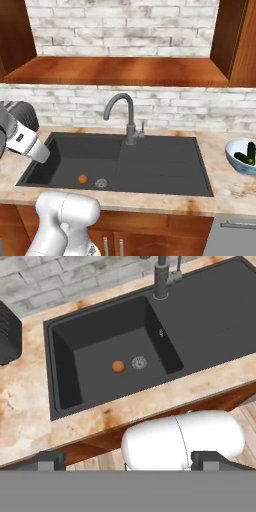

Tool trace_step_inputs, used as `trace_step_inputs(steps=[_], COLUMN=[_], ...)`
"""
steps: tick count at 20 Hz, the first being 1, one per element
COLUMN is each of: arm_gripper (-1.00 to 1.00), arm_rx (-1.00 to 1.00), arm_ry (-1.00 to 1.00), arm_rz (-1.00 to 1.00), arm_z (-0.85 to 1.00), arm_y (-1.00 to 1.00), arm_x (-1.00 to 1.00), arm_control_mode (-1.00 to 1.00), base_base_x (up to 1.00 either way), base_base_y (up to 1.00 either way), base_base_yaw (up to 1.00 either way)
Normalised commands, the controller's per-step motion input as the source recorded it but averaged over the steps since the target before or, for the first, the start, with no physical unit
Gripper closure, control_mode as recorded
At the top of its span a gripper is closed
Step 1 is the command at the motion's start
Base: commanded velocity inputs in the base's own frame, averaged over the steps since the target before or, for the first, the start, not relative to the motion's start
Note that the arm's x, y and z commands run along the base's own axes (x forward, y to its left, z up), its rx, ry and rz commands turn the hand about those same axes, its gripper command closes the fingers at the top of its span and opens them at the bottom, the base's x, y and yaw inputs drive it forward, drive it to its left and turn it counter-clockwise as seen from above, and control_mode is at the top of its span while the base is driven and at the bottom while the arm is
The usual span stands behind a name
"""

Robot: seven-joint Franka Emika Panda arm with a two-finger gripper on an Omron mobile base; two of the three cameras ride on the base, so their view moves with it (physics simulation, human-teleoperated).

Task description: Pick the cucumbers from the cabinet and place them in one bowl. Pick the tangerine from the sink and place it in the other bowl.

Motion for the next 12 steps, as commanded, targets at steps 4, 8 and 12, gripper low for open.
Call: trace_step_inputs(steps=[4, 8, 12], arm_gripper=[-1.00, -1.00, -1.00], arm_rx=[0.00, 0.00, 0.00], arm_ry=[0.00, 0.00, 0.00], arm_rz=[0.00, 0.00, 0.00], arm_z=[0.00, 0.00, 0.00], arm_y=[0.00, 0.00, 0.00], arm_x=[0.00, 0.00, 0.00], arm_control_mode=[1.00, 1.00, 1.00], base_base_x=[0.21, 0.60, 1.00], base_base_y=[1.00, 0.66, 0.40], base_base_yaw=[0.29, 0.11, 0.01])
